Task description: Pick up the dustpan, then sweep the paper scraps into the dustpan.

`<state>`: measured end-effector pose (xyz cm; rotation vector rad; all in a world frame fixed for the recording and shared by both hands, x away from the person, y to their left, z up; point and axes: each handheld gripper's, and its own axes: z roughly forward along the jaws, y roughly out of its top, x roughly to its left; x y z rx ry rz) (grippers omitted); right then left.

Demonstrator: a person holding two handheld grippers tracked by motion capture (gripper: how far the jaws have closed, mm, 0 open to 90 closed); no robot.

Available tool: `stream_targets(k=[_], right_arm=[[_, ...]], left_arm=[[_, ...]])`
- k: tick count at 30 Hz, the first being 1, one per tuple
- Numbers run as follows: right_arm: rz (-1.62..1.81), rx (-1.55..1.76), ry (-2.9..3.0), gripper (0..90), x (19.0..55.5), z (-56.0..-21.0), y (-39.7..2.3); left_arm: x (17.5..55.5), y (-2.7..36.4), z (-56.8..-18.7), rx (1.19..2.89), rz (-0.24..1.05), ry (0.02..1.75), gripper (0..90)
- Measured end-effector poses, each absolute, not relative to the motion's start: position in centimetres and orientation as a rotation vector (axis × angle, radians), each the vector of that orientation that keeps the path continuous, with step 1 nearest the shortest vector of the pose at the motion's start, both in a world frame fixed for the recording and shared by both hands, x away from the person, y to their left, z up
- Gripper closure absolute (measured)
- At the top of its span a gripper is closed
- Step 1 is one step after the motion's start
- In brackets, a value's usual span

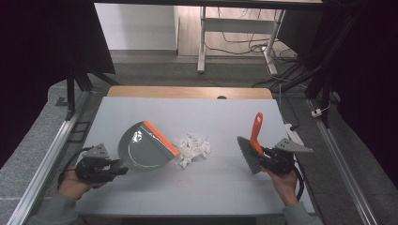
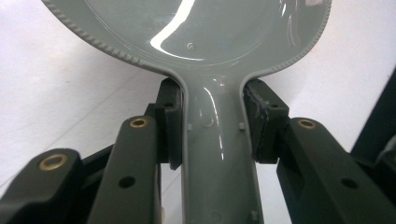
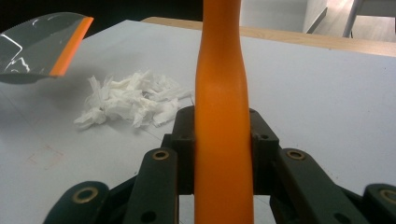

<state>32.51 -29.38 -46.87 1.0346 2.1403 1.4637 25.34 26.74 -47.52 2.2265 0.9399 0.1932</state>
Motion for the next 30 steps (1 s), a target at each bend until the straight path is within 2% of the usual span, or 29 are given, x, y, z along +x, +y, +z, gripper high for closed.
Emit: stream_targets(k=[16,30], right_arm=[[1.489,1.029,2.120,69.8,32.6,-46.4,-29.0],[1.475,1.021,2.137,69.8,34.6,-45.5,-26.0]], left_arm=[[24.8,27.2,-48.3,2.264,0.170,0.954,61.7],[24.8,26.8,-49.0,2.292,0.130,0.957,61.7]])
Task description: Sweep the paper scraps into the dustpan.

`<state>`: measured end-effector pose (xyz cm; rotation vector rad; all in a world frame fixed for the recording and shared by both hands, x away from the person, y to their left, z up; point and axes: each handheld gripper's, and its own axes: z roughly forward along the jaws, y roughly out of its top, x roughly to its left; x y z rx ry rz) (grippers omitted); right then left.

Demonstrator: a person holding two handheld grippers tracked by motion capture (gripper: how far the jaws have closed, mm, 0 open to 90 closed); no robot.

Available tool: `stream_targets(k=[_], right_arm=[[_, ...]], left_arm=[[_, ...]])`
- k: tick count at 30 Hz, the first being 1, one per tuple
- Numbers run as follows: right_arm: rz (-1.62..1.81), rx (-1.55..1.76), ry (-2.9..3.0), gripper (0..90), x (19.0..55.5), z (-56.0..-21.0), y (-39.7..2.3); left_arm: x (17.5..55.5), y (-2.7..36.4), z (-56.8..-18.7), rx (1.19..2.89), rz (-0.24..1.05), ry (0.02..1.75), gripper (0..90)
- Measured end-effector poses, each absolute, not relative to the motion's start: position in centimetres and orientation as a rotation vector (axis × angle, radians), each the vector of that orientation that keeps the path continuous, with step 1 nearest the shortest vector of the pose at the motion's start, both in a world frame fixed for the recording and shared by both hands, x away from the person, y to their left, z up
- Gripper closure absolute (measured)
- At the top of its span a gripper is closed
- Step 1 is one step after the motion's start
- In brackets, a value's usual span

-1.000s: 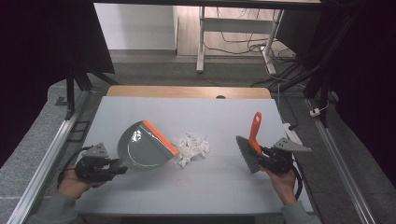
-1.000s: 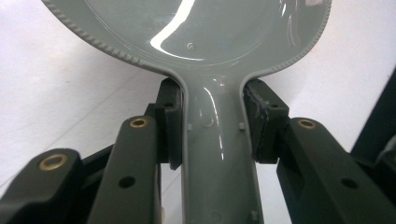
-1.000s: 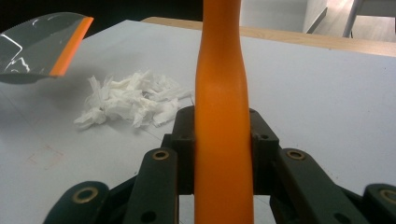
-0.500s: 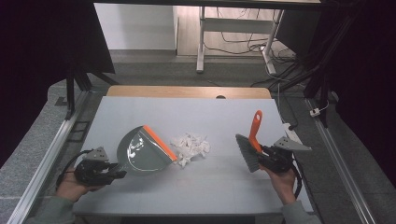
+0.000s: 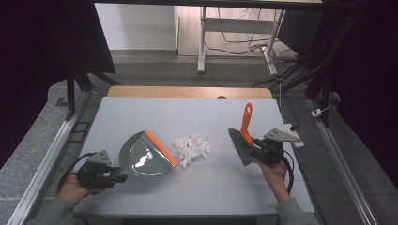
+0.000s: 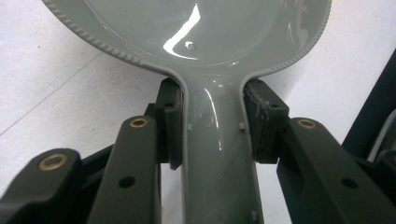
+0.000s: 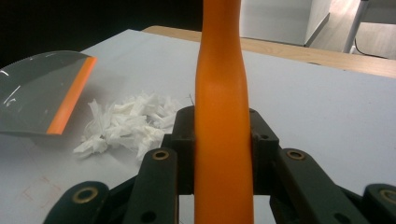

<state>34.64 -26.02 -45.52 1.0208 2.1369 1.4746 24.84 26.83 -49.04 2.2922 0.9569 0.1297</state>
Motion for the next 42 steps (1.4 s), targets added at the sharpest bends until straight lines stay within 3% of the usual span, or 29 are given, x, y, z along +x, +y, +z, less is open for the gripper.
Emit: stream_targets(k=[42], right_arm=[[1.417,0.996,2.195,69.8,40.0,-45.6,-18.5]], left_arm=[[24.8,26.1,-49.8,2.321,0.061,0.899,61.7]])
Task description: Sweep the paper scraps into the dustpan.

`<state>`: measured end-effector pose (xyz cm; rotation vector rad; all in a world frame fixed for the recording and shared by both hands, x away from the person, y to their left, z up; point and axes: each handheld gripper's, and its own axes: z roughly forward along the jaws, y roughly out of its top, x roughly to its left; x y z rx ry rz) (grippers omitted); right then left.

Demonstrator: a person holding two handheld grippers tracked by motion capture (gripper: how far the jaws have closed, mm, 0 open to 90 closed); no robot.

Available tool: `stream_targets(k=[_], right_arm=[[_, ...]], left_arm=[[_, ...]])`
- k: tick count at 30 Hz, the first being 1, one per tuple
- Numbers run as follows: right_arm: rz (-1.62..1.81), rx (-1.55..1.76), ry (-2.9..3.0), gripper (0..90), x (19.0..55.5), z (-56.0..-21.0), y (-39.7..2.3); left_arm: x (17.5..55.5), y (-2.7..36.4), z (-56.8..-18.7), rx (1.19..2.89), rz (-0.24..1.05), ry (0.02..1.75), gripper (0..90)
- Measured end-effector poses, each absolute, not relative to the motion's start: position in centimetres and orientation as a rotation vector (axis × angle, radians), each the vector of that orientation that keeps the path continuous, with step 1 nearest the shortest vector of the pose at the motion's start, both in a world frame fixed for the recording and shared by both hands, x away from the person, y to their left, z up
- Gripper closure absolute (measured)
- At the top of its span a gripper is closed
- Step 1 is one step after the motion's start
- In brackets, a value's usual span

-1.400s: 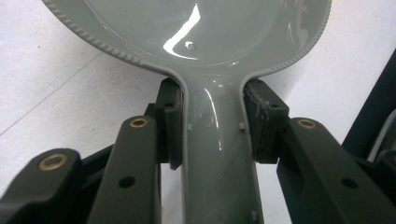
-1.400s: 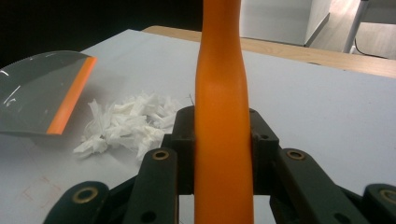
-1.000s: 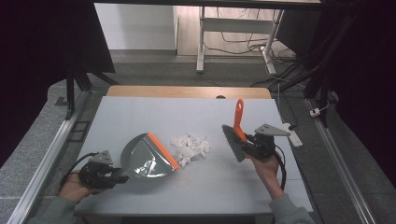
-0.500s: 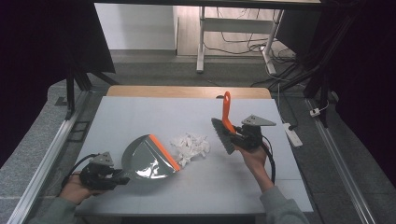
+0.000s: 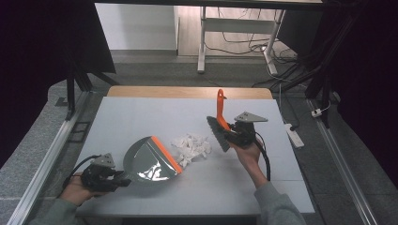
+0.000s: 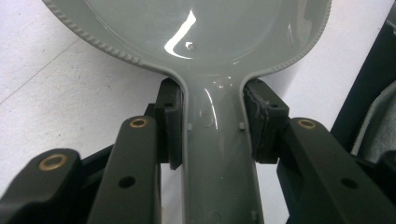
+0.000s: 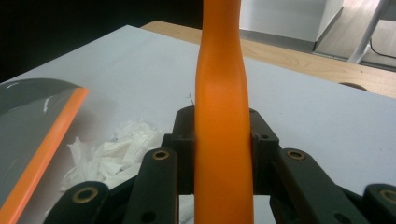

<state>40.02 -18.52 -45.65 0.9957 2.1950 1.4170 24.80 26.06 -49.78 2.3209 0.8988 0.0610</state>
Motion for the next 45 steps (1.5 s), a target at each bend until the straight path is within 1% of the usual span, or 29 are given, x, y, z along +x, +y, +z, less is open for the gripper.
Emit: stream_targets(k=[16,27,45], right_arm=[[1.347,1.027,2.223,69.8,42.2,-46.8,-16.4],[1.334,1.012,2.221,69.8,43.5,-46.8,-15.0],[1.272,0.984,2.248,69.8,44.4,-47.8,-13.5]], left_arm=[[24.9,25.5,-50.2,2.340,0.025,0.887,61.7],[24.5,25.3,-50.6,2.343,0.004,0.886,61.7],[24.4,24.7,-50.9,2.353,-0.019,0.884,61.6]])
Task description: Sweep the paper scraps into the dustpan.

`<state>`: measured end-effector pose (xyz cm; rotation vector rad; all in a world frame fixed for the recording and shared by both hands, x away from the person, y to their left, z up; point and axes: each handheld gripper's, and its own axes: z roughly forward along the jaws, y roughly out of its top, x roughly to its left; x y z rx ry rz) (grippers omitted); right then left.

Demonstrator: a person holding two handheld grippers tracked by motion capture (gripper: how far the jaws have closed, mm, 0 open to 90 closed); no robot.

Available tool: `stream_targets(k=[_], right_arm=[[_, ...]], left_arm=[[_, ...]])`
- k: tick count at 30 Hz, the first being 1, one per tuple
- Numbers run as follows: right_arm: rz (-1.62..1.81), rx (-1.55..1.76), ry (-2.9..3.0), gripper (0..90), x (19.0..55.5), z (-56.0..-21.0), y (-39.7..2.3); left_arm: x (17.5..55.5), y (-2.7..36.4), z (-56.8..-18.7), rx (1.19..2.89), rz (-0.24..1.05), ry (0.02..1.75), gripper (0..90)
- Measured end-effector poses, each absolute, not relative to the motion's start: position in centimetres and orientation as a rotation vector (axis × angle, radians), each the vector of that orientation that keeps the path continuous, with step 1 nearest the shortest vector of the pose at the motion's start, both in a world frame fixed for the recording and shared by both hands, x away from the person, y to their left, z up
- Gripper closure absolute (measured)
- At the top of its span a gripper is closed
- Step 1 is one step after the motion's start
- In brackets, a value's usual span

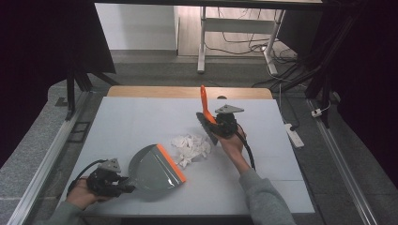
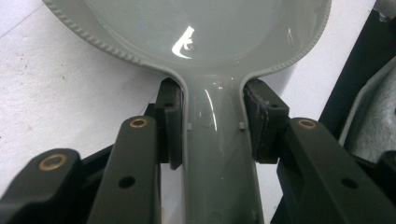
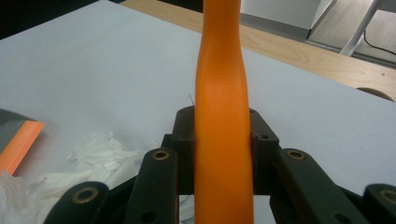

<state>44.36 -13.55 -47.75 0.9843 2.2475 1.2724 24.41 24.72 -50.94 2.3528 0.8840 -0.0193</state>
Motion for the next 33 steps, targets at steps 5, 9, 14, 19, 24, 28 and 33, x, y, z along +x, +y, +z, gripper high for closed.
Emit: stream_targets(k=[5,9,14,19,24,28,33], right_arm=[[1.270,0.980,2.253,69.8,44.4,-47.9,-13.2],[1.265,0.979,2.262,69.9,44.4,-48.1,-13.0],[1.261,0.971,2.275,69.9,44.3,-48.2,-12.6],[1.255,0.956,2.290,69.9,44.1,-48.3,-12.2],[1.246,0.930,2.314,69.9,43.6,-48.4,-11.5],[1.241,0.902,2.341,69.9,43.2,-48.5,-10.7],[1.231,0.874,2.368,69.9,42.6,-48.6,-9.7]], left_arm=[[24.7,24.7,-51.2,2.348,-0.034,0.909,61.6],[24.7,24.6,-51.4,2.352,-0.046,0.913,61.6],[24.9,24.4,-51.5,2.352,-0.055,0.914,61.6],[25.1,24.2,-51.6,2.347,-0.060,0.916,61.6],[25.2,24.0,-51.6,2.349,-0.063,0.916,61.7],[25.2,24.0,-51.7,2.345,-0.064,0.918,61.6],[25.2,24.0,-51.7,2.343,-0.067,0.918,61.6]])
